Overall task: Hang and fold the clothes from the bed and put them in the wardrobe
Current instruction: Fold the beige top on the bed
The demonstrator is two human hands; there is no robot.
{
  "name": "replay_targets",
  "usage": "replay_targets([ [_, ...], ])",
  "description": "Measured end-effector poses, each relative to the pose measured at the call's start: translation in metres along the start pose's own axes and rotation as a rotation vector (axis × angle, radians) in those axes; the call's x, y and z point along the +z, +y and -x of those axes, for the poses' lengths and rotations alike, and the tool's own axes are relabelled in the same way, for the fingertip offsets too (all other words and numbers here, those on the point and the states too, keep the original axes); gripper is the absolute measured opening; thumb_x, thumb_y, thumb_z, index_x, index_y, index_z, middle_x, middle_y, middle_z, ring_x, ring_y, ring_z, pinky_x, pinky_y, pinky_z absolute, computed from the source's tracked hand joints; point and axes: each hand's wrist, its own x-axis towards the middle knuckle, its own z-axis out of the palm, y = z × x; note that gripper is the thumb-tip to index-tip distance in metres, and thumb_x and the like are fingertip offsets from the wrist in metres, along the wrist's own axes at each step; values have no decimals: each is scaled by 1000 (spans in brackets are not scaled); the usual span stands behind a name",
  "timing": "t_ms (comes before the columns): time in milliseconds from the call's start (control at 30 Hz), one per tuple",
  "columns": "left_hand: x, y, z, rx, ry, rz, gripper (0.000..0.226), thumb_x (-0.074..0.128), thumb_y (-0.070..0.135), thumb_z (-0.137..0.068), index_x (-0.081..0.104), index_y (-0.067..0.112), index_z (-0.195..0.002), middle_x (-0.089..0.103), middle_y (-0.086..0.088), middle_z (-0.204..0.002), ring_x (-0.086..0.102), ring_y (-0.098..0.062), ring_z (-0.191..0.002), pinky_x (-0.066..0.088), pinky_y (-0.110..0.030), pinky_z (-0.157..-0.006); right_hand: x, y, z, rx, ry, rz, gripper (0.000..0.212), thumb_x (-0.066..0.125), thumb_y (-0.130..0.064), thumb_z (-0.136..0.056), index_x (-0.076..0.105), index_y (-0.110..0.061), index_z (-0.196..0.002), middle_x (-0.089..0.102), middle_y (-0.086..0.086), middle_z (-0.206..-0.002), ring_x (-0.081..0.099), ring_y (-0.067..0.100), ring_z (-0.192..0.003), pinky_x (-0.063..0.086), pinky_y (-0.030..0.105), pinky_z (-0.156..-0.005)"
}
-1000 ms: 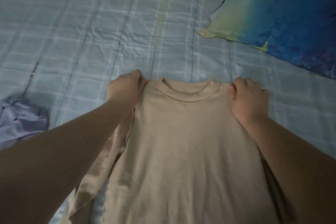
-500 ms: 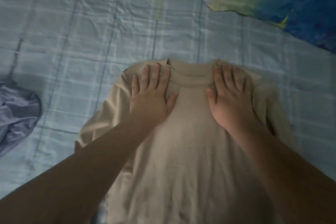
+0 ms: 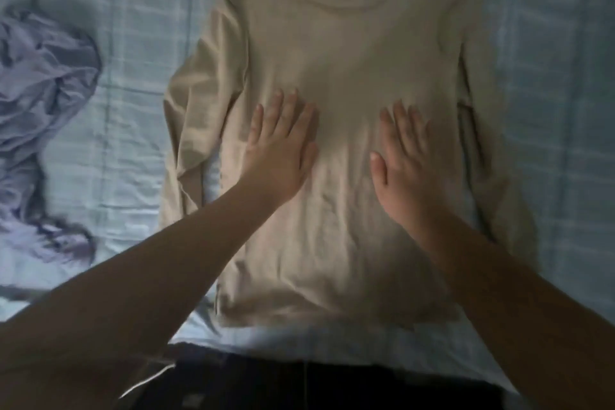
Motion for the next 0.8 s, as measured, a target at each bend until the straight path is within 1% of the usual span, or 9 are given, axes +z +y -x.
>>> replay_targets([
  [133,28,7,103,11,-11,-50,61,43,43,-101,30,20,-156,21,-16,-164,12,-34,-153,14,-56,-122,8,-5,95,-28,-93,-6,63,36,-36,-101,20,-13,-157,17,9,-165,18,31,-151,22,54,-119],
  [233,50,7,153,34,-54,-94,64,37,46,-101,19,25,-159,15,-14,-165,4,-32,-154,11,-57,-122,17,-1,134,-46,-151,59,65,35,-38,-100,17,-12,-158,14,8,-166,19,30,-151,19,56,-119],
  [333,68,4,172,6,-93,-143,65,27,48,-102,9,27,-160,5,-9,-168,-1,-30,-154,6,-56,-123,26,8,153,-60,-165,119,66,36,-38,-100,18,-11,-158,17,11,-165,19,32,-151,16,60,-119],
  [433,78,1,173,-7,-94,-159,65,25,49,-101,8,28,-160,0,-6,-168,-1,-30,-154,3,-56,-123,32,12,157,-63,-164,132,66,37,-38,-99,18,-13,-158,17,10,-165,14,31,-152,15,61,-119],
  [533,76,3,171,-25,-105,-157,66,27,49,-100,8,29,-160,-1,-5,-168,-1,-30,-154,2,-55,-123,28,8,153,-37,-168,126,66,38,-38,-99,20,-14,-158,19,10,-165,14,30,-152,15,59,-119],
  [600,66,6,170,-43,-134,-141,65,29,49,-101,8,30,-160,3,-5,-168,-1,-28,-154,4,-55,-123,20,5,151,-27,-186,127,65,39,-37,-99,23,-13,-157,20,10,-164,17,30,-152,17,59,-119],
  [700,42,8,170,-61,-142,-66,61,31,47,-102,16,30,-159,17,-6,-166,4,-28,-154,6,-54,-123,3,-7,144,23,-248,122,65,36,-40,-99,23,-13,-157,22,11,-163,24,32,-149,20,58,-117],
  [733,34,8,171,-70,-116,-19,59,32,42,-101,24,27,-157,24,-6,-164,9,-29,-154,10,-55,-123,-2,-15,139,42,-256,98,64,35,-40,-99,24,-13,-156,24,12,-162,25,33,-148,21,57,-117],
  [800,18,4,174,-132,-4,86,52,41,27,-98,44,15,-148,37,-8,-158,21,-32,-151,20,-54,-121,-10,-38,128,31,-242,16,62,36,-39,-99,29,-12,-154,28,13,-161,25,33,-148,22,56,-118],
])
